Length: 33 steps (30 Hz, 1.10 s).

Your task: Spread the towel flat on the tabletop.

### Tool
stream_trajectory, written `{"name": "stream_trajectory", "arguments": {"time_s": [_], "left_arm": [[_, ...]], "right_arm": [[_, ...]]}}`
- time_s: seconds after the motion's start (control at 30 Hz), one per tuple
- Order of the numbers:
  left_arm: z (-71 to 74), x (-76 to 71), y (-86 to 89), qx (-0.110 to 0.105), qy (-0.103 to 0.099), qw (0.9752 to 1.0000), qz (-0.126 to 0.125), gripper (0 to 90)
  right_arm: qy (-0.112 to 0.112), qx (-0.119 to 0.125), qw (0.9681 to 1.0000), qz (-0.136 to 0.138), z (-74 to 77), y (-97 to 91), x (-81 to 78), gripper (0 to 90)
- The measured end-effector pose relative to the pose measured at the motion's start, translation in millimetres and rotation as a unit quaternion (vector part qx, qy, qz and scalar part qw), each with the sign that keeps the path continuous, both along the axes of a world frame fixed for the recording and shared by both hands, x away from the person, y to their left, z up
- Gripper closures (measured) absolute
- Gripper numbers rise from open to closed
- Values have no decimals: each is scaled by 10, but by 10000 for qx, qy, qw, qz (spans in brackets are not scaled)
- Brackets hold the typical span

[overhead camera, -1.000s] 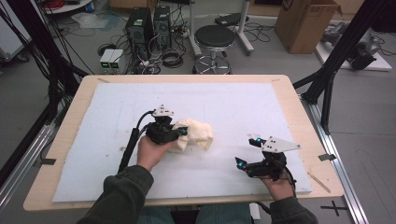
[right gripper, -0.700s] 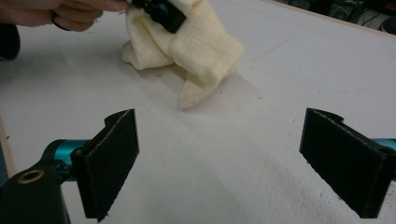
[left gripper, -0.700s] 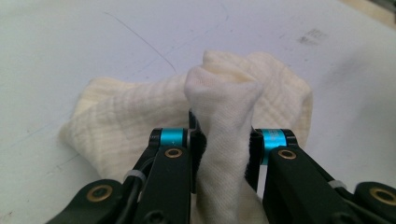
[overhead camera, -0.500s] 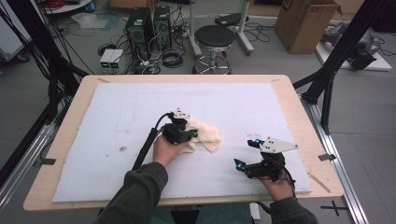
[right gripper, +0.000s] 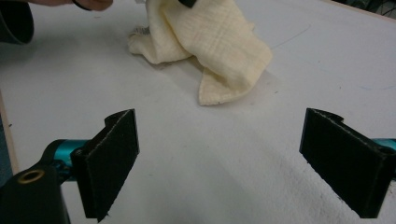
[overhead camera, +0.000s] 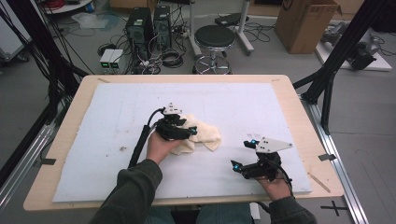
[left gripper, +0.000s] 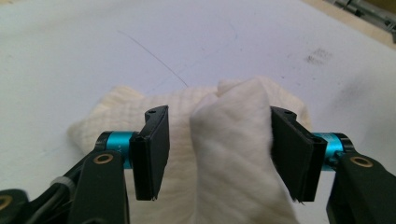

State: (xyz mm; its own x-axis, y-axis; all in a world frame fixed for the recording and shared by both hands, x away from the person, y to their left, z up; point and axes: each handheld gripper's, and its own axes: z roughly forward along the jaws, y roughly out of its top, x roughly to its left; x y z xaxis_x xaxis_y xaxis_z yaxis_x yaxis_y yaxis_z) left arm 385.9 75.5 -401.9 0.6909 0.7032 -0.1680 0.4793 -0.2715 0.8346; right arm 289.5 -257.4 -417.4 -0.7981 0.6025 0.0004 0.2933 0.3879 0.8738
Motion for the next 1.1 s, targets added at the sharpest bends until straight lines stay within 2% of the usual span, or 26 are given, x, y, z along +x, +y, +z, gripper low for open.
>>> {"name": "stream_trajectory", "arguments": {"time_s": [0.23,0.33,0.47,0.5,0.53,0.6,0.83,0.9,0.93,0.97,1.0,1.03,1.07,1.1], "left_arm": [[143,-95,296,-143,-157,9997,70,372],[195,-170,415,-79,-226,9997,101,362],[211,-315,544,-88,-334,9994,21,361],[202,-356,561,-60,-338,9994,0,362],[195,-387,579,78,-339,9994,-80,362],[166,-470,602,106,-385,9991,-133,363],[38,-665,677,247,-389,9985,-305,374],[-12,-697,662,254,-337,9982,-433,416],[-36,-706,642,337,-317,9978,-485,457],[-64,-707,621,392,-276,9973,-552,457],[-93,-696,603,481,-238,9968,-599,508],[-126,-684,577,550,-168,9968,-556,508],[-153,-659,560,640,-118,9964,-545,515],[-184,-633,544,635,-56,9964,-560,564]], "right_arm": [[80,-71,9999,17,-12,34,25,112],[105,-62,9999,26,-5,56,41,113],[102,-87,9999,71,5,94,57,126],[99,-103,9998,122,12,111,63,154],[89,-108,9997,180,18,131,66,165],[89,-134,9996,246,26,171,84,167],[118,-73,9992,381,48,250,176,303],[154,-75,9990,407,52,275,212,366],[190,-112,9987,467,50,315,246,399],[190,-112,9987,467,50,315,246,431],[264,-186,9981,532,40,372,282,488],[264,-186,9981,532,40,372,282,488],[309,-225,9977,561,32,400,304,527],[364,-290,9972,578,14,452,345,590]]}}
